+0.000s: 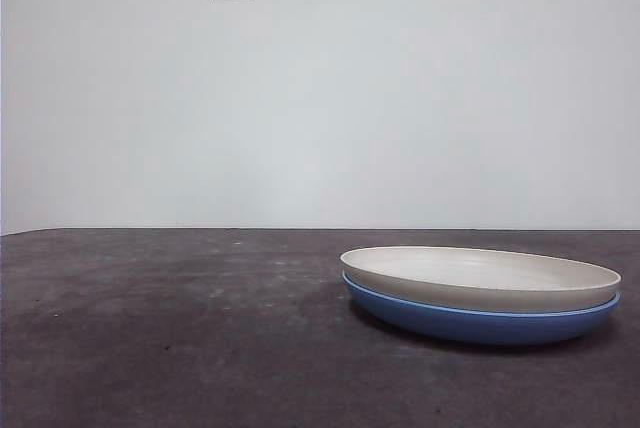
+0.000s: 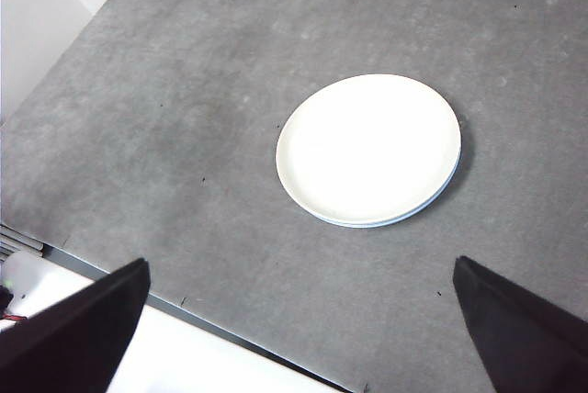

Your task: Pick up the white plate, put it on the blue plate, put it on desk

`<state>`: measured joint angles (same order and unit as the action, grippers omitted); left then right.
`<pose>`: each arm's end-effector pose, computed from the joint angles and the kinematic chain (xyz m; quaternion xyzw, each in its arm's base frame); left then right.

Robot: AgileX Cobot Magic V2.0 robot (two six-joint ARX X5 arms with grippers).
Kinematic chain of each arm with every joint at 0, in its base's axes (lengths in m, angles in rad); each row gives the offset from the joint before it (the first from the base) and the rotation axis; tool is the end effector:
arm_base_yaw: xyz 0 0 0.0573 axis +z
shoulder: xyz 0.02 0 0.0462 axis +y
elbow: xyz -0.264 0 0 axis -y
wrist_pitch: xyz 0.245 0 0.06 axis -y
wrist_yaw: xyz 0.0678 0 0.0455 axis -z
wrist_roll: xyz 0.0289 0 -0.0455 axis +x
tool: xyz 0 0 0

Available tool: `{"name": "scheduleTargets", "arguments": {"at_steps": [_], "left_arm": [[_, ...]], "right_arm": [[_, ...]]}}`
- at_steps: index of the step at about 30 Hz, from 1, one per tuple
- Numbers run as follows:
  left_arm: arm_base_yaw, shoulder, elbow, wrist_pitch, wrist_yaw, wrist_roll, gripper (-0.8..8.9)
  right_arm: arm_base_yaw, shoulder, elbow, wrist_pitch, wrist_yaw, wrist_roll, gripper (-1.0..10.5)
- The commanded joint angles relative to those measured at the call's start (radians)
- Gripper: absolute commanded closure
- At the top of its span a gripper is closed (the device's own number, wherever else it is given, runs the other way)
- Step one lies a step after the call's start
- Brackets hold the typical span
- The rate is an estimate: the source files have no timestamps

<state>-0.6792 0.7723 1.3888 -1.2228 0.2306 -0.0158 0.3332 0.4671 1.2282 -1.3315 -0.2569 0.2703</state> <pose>0.0542 -0.0522 0.4237 0.0596 0.2944 -0.4170 0.8578 -0.0016 0.0072 0.3831 0.1131 0.3162 0.2386 0.9112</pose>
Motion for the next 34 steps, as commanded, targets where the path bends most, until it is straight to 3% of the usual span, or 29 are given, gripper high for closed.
{"name": "scheduleTargets", "arguments": {"at_steps": [1, 11, 19, 28, 34], "left_arm": [[-0.007, -0.059, -0.025, 0.018, -0.006, 0.006, 2.47], [-0.007, -0.166, -0.084, 0.044, -0.040, 0.005, 2.47], [-0.008, -0.166, -0.084, 0.045, -0.040, 0.006, 2.47], [-0.008, -0.166, -0.084, 0.045, -0.040, 0.005, 2.47], [-0.008, -0.166, -0.084, 0.042, -0.040, 0.005, 2.47]], "right_arm": [[0.005, 0.008, 0.019, -0.011, 0.003, 0.014, 3.2], [0.005, 0.034, -0.010, -0.008, 0.029, 0.077, 3.2], [0.005, 0.256, -0.013, 0.030, 0.039, 0.077, 3.2], [-0.056, 0.645, -0.013, 0.130, 0.026, -0.054, 3.2], [-0.158, 0.883, -0.013, 0.253, -0.096, -0.102, 3.2]]}}
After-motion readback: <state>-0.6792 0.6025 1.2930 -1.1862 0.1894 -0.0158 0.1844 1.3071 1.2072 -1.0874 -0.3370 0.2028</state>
